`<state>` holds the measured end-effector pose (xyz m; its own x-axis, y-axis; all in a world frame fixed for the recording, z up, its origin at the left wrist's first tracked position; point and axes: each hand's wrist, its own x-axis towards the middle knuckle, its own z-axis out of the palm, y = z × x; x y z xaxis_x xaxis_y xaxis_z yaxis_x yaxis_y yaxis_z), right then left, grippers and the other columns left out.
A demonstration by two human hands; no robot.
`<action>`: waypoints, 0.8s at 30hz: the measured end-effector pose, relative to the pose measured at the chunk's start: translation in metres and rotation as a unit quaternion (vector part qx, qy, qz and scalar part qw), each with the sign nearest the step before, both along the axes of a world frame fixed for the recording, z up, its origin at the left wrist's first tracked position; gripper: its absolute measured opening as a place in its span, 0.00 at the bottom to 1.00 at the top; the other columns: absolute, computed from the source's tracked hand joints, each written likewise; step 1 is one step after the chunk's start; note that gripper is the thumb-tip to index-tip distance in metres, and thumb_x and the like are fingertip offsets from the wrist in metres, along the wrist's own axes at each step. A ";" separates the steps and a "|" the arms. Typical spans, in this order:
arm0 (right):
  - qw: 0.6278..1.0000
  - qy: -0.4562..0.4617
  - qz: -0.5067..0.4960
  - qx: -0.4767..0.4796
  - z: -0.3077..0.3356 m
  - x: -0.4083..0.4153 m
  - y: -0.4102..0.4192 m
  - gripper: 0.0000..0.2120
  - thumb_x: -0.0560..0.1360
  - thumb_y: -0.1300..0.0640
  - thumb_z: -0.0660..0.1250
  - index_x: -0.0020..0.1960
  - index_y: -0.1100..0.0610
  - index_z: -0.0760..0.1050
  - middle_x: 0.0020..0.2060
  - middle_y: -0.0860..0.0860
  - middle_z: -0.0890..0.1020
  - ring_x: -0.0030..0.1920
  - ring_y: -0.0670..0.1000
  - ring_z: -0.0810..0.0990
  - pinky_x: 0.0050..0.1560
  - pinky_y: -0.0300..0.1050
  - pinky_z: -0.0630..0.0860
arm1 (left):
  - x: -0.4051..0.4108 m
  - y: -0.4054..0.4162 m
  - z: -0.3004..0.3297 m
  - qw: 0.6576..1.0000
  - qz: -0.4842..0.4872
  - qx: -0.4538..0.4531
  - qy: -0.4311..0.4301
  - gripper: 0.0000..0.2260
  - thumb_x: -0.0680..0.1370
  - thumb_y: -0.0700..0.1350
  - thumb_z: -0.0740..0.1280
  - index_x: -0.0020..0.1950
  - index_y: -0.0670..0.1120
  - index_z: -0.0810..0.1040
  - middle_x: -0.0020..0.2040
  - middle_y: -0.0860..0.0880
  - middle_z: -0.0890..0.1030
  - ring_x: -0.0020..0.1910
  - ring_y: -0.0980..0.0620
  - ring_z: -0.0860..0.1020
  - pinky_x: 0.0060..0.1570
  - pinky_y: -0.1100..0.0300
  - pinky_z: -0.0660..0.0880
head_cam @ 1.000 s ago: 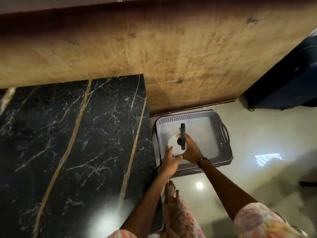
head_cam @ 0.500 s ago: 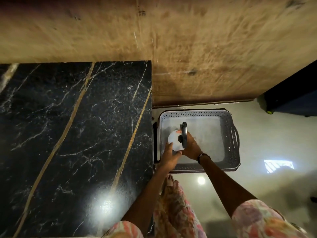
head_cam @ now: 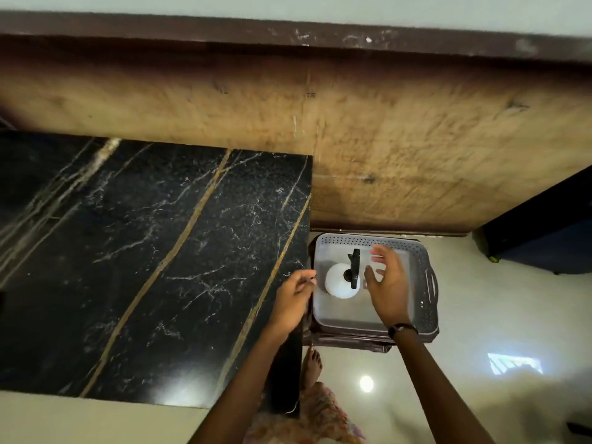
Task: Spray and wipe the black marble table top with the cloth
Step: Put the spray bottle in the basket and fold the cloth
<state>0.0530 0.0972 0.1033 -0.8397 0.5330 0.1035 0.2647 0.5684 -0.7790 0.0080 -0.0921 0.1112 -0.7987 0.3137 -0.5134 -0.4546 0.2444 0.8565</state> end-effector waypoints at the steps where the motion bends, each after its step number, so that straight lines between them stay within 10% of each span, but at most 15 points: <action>1: 0.999 0.003 0.034 -0.008 0.008 -0.005 -0.013 0.21 0.73 0.69 0.67 0.64 0.58 0.71 0.57 0.52 0.77 0.52 0.50 0.78 0.51 0.47 0.78 | -0.003 -0.012 0.005 1.000 0.009 0.009 0.006 0.09 0.79 0.40 0.63 0.58 0.47 0.78 0.55 0.52 0.80 0.56 0.55 0.78 0.62 0.55 0.74; 5: 0.986 -0.015 0.161 -0.042 0.027 -0.032 -0.089 0.17 0.76 0.65 0.65 0.64 0.56 0.71 0.53 0.48 0.79 0.49 0.43 0.79 0.51 0.34 0.75 | -0.014 -0.077 0.014 0.996 0.078 0.030 0.011 0.08 0.80 0.41 0.62 0.57 0.44 0.78 0.57 0.47 0.80 0.57 0.51 0.78 0.58 0.58 0.75; 15: 0.923 -0.133 0.346 -0.107 0.016 -0.110 -0.349 0.18 0.75 0.64 0.66 0.62 0.52 0.72 0.48 0.45 0.80 0.45 0.44 0.81 0.48 0.47 0.80 | -0.059 -0.331 0.017 0.960 0.272 0.001 0.059 0.08 0.79 0.37 0.62 0.55 0.43 0.79 0.51 0.48 0.81 0.51 0.52 0.79 0.52 0.59 0.76; 24: 0.873 -0.224 0.409 -0.140 -0.004 -0.167 -0.581 0.15 0.73 0.63 0.66 0.59 0.55 0.75 0.48 0.50 0.83 0.47 0.52 0.81 0.52 0.52 0.78 | -0.090 -0.558 -0.012 0.906 0.330 -0.241 0.113 0.11 0.80 0.39 0.62 0.61 0.38 0.73 0.57 0.39 0.78 0.57 0.40 0.77 0.59 0.49 0.73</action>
<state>-0.1140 -0.4836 0.0996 -0.8738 -0.3133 -0.3719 0.1729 0.5147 -0.8398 -0.0816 -0.6499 0.0988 -0.8328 -0.4869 -0.2633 -0.4638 0.3543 0.8120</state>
